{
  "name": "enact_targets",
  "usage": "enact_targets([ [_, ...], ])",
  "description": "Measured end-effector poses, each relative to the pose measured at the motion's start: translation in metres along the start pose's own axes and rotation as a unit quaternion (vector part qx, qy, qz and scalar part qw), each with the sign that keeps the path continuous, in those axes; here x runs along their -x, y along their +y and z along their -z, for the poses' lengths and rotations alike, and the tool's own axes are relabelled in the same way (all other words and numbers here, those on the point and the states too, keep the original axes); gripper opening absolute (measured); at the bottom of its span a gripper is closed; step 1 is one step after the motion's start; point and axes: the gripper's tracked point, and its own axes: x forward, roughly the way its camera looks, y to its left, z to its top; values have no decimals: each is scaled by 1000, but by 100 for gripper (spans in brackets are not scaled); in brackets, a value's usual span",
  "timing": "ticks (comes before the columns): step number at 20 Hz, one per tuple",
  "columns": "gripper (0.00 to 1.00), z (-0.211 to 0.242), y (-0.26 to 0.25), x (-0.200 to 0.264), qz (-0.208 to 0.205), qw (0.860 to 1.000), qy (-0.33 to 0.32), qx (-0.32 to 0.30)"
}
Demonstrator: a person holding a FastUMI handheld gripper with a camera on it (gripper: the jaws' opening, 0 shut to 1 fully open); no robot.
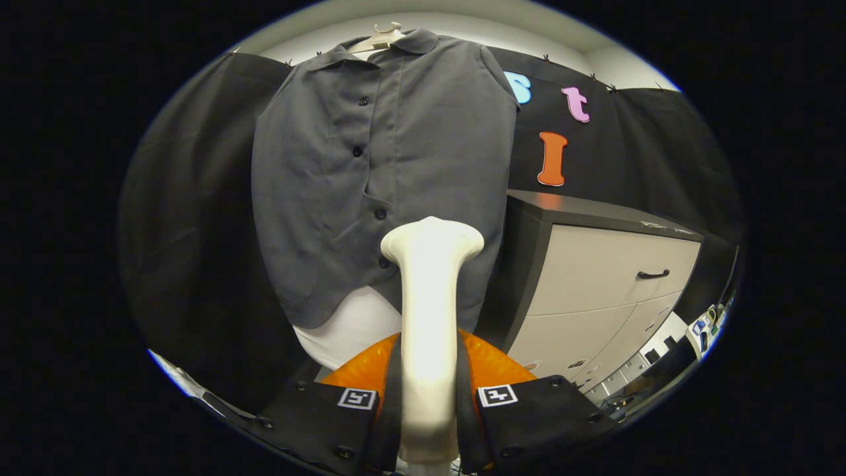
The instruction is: Iron the clothes twice with a garment steamer, once on the left side and once on the right side.
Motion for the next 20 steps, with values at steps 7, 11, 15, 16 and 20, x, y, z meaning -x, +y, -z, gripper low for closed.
enact_targets([
  [7, 42, 56, 2, -7, -12, 997, 70, -2],
  [11, 42, 59, 2, 4, -13, 998, 69, -6],
  [15, 42, 19, 6, 20, -17, 1000, 13, -10],
  [16, 42, 0, 9, 24, -19, 1000, -12, -19],
  [20, 42, -89, 12, 48, -25, 994, -103, -21],
])
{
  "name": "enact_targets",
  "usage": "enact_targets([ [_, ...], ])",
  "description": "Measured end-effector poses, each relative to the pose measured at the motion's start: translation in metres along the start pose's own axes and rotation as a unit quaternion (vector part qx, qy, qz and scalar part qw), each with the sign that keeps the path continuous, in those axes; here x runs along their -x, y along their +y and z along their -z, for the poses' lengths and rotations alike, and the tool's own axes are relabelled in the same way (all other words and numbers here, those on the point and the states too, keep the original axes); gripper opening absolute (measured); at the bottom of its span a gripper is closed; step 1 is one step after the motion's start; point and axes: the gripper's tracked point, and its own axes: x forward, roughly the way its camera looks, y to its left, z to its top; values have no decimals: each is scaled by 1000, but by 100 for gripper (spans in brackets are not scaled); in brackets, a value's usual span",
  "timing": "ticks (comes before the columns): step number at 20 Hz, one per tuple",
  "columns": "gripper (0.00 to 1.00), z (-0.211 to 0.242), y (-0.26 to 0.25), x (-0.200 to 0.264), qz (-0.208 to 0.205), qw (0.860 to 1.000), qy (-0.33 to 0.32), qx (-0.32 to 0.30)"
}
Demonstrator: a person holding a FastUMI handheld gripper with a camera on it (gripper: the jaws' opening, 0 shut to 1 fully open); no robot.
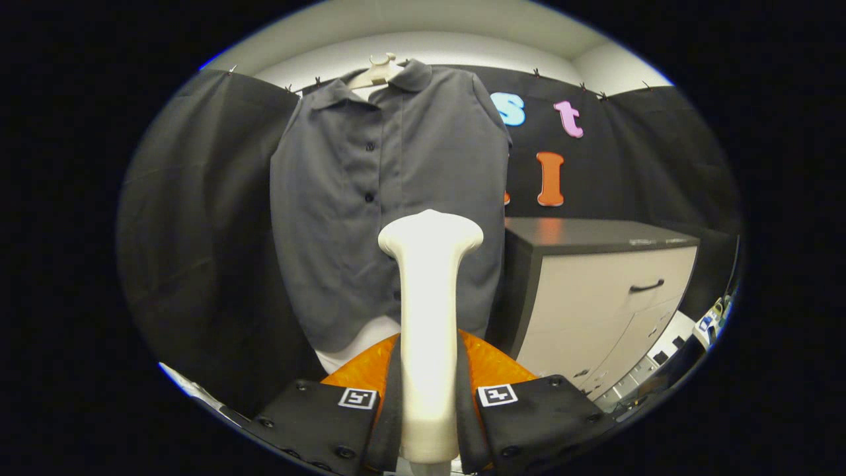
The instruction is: Iron the clothes twice with a garment steamer, once on the left side and once on the right side.
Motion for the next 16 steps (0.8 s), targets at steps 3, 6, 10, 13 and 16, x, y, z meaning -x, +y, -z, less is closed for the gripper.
enact_targets([
  [3, 42, -57, 21, 1, -20, 998, -56, -5],
  [6, 42, -105, 45, -1, -35, 995, -96, 8],
  [10, 42, -135, 79, -21, -58, 991, -113, 35],
  [13, 42, -141, 109, -42, -85, 991, -100, 29],
  [16, 42, -146, 135, -54, -109, 989, -96, 35],
])
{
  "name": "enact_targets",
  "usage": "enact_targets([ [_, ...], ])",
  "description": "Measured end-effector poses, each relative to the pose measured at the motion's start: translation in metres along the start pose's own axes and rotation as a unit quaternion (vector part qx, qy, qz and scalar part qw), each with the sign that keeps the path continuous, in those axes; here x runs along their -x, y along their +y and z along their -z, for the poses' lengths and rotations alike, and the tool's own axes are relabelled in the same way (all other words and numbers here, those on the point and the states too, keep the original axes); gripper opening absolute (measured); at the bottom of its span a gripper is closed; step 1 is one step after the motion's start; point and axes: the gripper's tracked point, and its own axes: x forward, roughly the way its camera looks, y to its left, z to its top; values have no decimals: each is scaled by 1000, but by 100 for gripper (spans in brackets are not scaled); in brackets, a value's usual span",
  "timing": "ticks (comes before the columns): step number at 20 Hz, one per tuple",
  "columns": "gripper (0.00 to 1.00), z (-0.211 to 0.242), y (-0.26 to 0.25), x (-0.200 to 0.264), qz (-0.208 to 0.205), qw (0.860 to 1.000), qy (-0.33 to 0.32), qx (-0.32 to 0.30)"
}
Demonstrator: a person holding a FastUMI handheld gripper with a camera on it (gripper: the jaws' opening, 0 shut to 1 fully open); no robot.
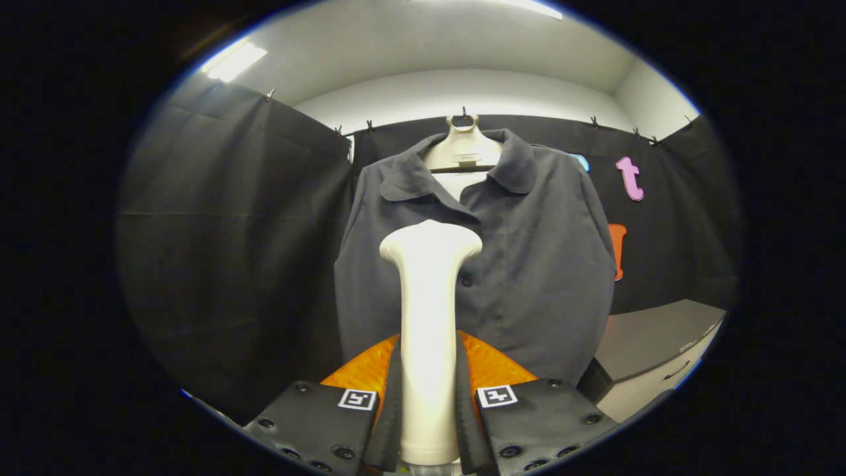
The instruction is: Iron the clothes twice with a garment steamer, once on the left side and once on the right side.
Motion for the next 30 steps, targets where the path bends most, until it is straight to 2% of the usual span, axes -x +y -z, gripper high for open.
enact_targets([
  [6, 42, 11, 23, -19, -21, 1000, 6, 21],
  [16, 42, 54, 15, -20, -11, 999, 44, 24],
  [30, 42, 181, 23, 21, -16, 987, 157, 13],
])
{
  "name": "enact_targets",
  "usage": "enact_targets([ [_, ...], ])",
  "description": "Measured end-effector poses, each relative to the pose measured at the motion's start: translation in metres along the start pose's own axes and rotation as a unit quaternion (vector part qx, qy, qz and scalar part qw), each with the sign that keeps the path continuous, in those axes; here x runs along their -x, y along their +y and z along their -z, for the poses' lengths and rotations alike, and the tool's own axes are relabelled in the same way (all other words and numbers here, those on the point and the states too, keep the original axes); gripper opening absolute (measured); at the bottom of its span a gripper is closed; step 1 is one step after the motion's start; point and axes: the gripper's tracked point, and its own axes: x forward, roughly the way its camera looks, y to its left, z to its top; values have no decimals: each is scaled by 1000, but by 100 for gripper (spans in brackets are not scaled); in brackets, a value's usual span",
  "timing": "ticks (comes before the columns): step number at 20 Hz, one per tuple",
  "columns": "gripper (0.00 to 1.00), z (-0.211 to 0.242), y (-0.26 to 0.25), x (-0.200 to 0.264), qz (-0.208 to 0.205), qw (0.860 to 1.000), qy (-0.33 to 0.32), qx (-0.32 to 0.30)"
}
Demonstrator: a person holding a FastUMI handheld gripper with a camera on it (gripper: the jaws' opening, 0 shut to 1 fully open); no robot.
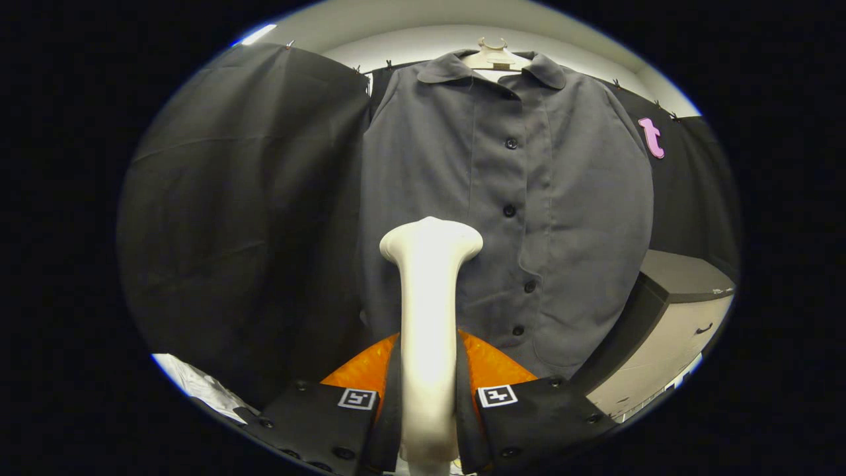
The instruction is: Iron the clothes twice with a garment steamer, once on the left side and once on the right side.
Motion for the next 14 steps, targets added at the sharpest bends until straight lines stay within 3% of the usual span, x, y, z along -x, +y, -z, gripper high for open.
enact_targets([
  [14, 42, 126, 12, -2, -5, 994, 112, -8],
])
